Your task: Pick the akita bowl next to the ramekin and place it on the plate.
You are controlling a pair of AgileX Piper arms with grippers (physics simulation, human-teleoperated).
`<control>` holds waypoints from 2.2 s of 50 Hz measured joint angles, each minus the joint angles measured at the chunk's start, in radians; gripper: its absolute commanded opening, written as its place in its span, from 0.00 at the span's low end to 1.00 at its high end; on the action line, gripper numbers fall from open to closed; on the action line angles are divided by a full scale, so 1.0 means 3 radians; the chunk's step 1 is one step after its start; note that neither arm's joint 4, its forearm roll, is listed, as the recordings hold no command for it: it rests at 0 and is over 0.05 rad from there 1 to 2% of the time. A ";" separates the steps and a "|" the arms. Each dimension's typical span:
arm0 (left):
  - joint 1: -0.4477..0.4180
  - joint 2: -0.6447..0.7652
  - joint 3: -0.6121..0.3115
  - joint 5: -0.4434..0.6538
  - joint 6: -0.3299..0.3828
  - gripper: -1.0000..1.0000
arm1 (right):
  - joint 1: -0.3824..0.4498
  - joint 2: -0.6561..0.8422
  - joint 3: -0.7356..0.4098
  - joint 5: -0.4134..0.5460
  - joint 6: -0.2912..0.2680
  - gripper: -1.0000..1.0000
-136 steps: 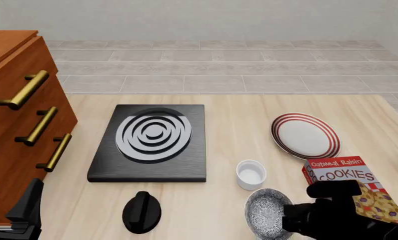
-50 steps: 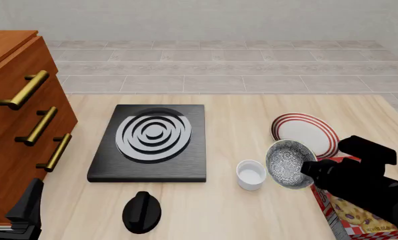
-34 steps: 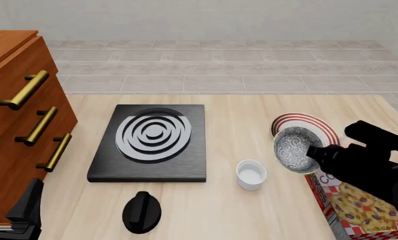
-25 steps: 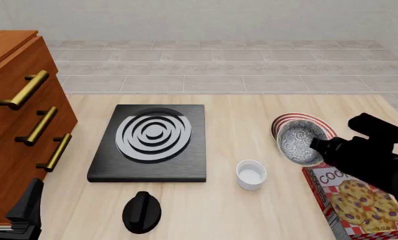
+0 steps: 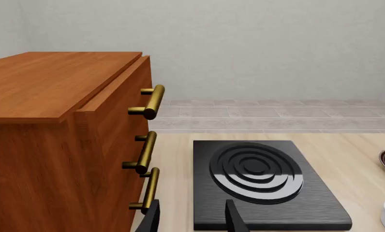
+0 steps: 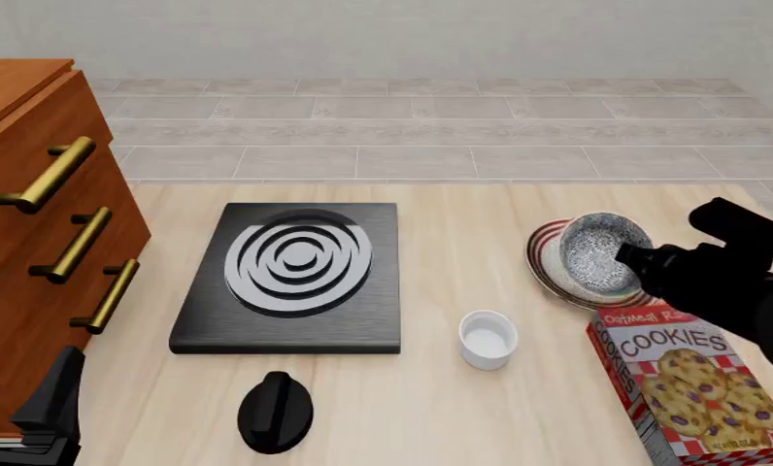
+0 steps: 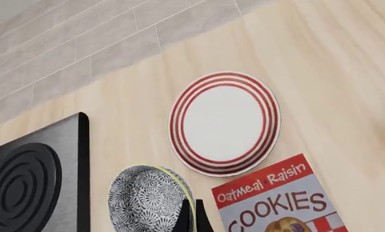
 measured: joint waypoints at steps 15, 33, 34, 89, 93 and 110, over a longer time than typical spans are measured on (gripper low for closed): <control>0.0000 0.0000 0.0000 0.0000 0.0000 1.00 | -0.0161 0.0231 -0.0102 -0.0134 -0.0052 0.00; 0.0000 0.0000 0.0000 0.0000 0.0000 1.00 | -0.0317 0.0566 -0.0203 -0.0330 -0.0148 0.00; 0.0000 0.0000 0.0000 0.0000 0.0000 1.00 | -0.0328 0.0587 -0.0209 -0.0342 -0.0156 0.00; 0.0000 0.0000 0.0000 0.0000 0.0000 1.00 | -0.0559 0.1441 -0.0533 -0.0705 -0.0480 0.00; 0.0000 0.0000 0.0000 0.0000 0.0000 1.00 | -0.0573 0.1500 -0.0559 -0.0726 -0.0507 0.00; 0.0000 0.0000 0.0000 0.0000 0.0000 1.00 | -0.0601 0.1745 -0.0702 -0.0799 -0.0603 0.00</control>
